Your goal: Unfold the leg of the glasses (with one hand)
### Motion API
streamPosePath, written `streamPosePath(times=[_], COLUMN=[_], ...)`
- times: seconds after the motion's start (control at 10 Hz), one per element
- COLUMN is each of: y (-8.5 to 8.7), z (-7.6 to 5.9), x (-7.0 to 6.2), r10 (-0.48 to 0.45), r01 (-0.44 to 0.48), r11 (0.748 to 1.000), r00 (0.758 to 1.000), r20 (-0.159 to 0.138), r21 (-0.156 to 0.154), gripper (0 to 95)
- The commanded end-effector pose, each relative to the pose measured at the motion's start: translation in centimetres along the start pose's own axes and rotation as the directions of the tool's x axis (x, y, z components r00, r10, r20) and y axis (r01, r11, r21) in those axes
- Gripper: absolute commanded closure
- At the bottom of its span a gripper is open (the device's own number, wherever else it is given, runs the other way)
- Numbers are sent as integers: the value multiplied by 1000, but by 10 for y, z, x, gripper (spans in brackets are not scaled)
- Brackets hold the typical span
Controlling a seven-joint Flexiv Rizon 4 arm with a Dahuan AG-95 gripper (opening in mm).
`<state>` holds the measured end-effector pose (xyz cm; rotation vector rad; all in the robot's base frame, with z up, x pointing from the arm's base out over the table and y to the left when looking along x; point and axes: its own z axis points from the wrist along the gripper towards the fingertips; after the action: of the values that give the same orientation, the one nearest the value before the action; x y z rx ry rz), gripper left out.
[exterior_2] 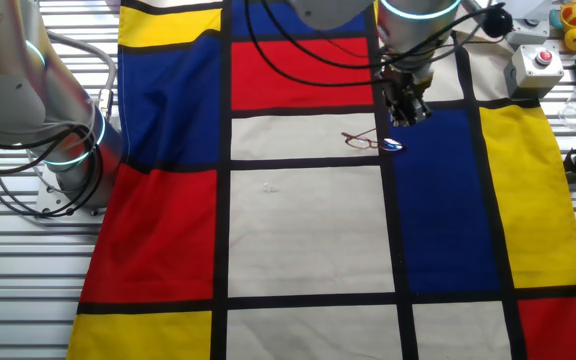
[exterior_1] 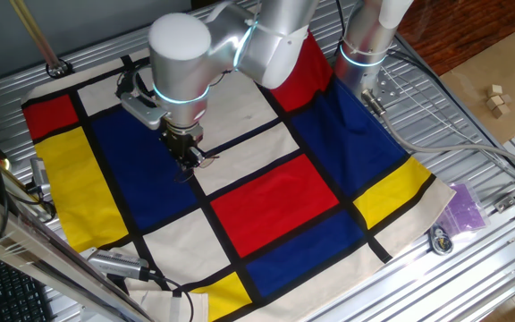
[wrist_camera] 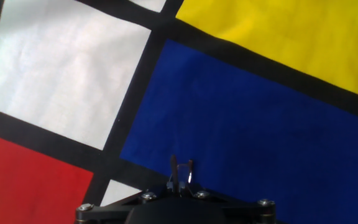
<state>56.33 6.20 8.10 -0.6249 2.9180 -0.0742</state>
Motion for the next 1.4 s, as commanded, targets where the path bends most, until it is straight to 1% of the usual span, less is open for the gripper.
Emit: streamPosePath(times=[0.1, 0.2, 0.3, 0.4, 0.6, 1.0, 1.4], y=[-1, -1, -1, -2, -2, 0, 3], z=[0, 0, -1, -2, -3, -8, -14], x=[0, -1, -3, -7, -9, -11, -11], r10=[-4, -7, -13, -13, -13, -13, -9], r01=[4, 6, 12, 12, 13, 13, 9], r11=[1000, 1000, 1000, 1000, 1000, 1000, 1000], r00=[999, 998, 996, 996, 997, 999, 999], r20=[53, 65, 86, 86, 77, 44, 37], r21=[10, 9, 9, 10, 6, -2, -4], gripper=[950, 950, 950, 950, 950, 950, 950])
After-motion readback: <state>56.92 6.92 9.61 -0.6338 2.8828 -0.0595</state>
